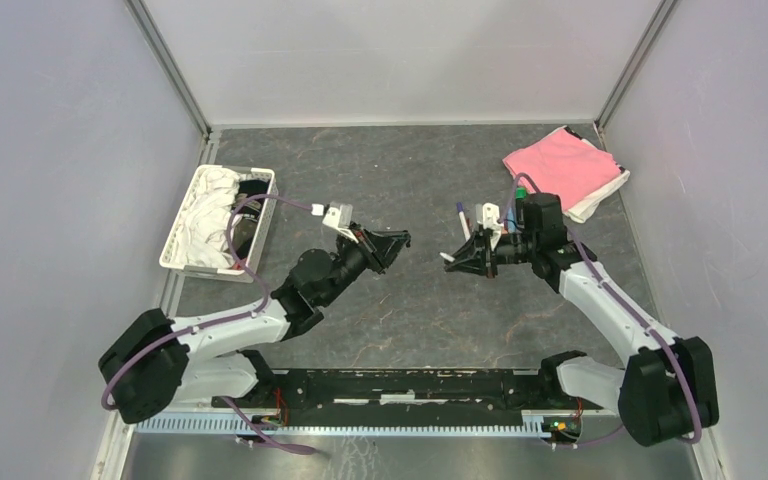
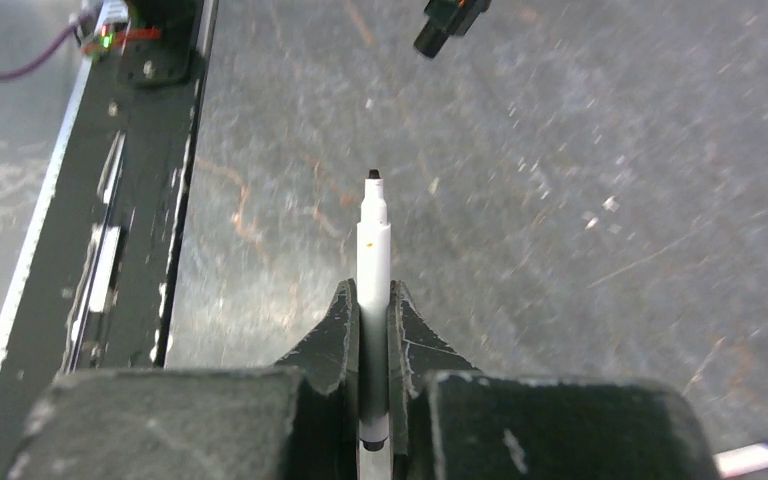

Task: Insert the pens into the pen caps
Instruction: Pick up the pen cap from the center of the board, then insert the pen cap onto the pen.

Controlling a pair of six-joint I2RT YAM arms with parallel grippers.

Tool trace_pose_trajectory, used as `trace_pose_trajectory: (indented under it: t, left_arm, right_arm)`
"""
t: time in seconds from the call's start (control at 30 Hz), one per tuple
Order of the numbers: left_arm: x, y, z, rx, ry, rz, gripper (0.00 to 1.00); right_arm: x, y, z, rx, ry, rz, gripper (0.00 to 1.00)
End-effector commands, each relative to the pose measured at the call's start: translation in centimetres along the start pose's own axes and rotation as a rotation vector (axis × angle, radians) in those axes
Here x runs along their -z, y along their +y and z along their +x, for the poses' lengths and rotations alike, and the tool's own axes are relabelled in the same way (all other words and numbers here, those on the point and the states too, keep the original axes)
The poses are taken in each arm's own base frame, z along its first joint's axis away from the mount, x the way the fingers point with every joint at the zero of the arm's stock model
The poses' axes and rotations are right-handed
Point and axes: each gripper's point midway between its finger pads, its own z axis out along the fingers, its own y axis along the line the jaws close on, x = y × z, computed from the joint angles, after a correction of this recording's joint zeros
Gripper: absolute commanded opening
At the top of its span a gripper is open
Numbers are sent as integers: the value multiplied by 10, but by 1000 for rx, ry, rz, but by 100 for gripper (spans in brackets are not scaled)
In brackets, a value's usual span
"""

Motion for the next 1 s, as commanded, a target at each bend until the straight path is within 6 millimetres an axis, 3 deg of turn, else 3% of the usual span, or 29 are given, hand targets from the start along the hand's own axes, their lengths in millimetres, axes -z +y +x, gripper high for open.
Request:
trace_pose_trajectory:
  t: [0.0, 0.2, 0.47, 0.6, 0.97]
  left_arm:
    - [14, -63, -85, -78, -389, 290, 2]
    - [44, -72, -115, 5, -614, 404, 2]
    - [26, -103, -108, 34, -611, 473, 2]
    - [21, -113, -112, 13, -633, 481, 2]
    - [13, -122, -114, 23, -632, 508, 2]
  right_arm:
    - [0, -26, -70, 48, -126, 129, 0]
    - [-2, -20, -77, 14, -196, 126, 0]
    - [3, 0, -112, -139, -364, 62, 0]
    - [5, 13, -117, -183, -430, 31, 0]
    - [6, 21, -127, -190, -453, 0, 0]
